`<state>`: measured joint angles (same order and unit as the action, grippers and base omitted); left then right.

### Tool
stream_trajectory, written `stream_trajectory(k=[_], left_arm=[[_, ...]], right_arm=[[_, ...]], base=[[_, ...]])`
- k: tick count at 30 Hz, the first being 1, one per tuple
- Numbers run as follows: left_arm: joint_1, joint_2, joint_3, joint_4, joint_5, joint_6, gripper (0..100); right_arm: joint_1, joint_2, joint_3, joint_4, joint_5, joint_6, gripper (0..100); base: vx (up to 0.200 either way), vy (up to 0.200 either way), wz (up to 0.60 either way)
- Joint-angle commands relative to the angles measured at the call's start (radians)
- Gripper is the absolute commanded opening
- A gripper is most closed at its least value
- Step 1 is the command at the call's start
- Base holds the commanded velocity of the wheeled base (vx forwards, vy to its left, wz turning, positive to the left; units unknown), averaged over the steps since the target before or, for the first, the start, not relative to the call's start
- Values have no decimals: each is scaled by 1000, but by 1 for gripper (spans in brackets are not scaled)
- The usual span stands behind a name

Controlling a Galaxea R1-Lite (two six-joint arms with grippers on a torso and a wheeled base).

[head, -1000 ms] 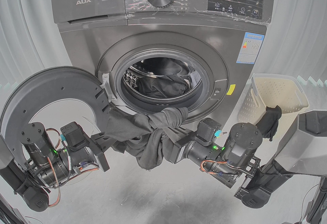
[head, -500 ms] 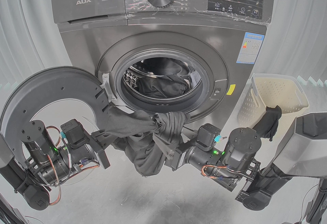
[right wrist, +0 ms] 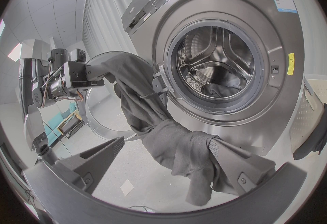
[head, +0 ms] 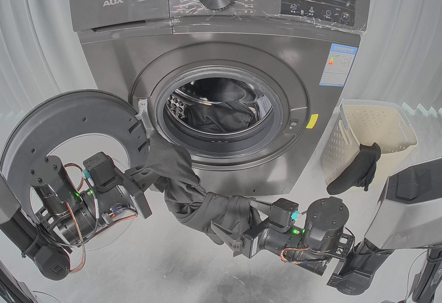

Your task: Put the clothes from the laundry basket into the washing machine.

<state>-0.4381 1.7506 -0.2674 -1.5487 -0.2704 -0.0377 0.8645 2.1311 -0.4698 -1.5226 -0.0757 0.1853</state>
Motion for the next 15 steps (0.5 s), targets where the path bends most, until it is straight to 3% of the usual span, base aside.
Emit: stream_trajectory(k=[1,9,10,15], left_arm=[[-7,3,-10,-1,14,-4,0],[-10,1,-50,-2,56,-25,0],[-13,1,-53,-2,62,-31,0],[-28,0,-47,-1,63,-28,0]], right_arm=[[-1,7,13,1,-1,2,100],[-7,7,99,-1,1,2,100],[-2,9,152,-2,1,3,100],[1,9,106,-2,1,2,100]], base=[[0,0,0],[0,0,0],[0,0,0],[0,0,0]])
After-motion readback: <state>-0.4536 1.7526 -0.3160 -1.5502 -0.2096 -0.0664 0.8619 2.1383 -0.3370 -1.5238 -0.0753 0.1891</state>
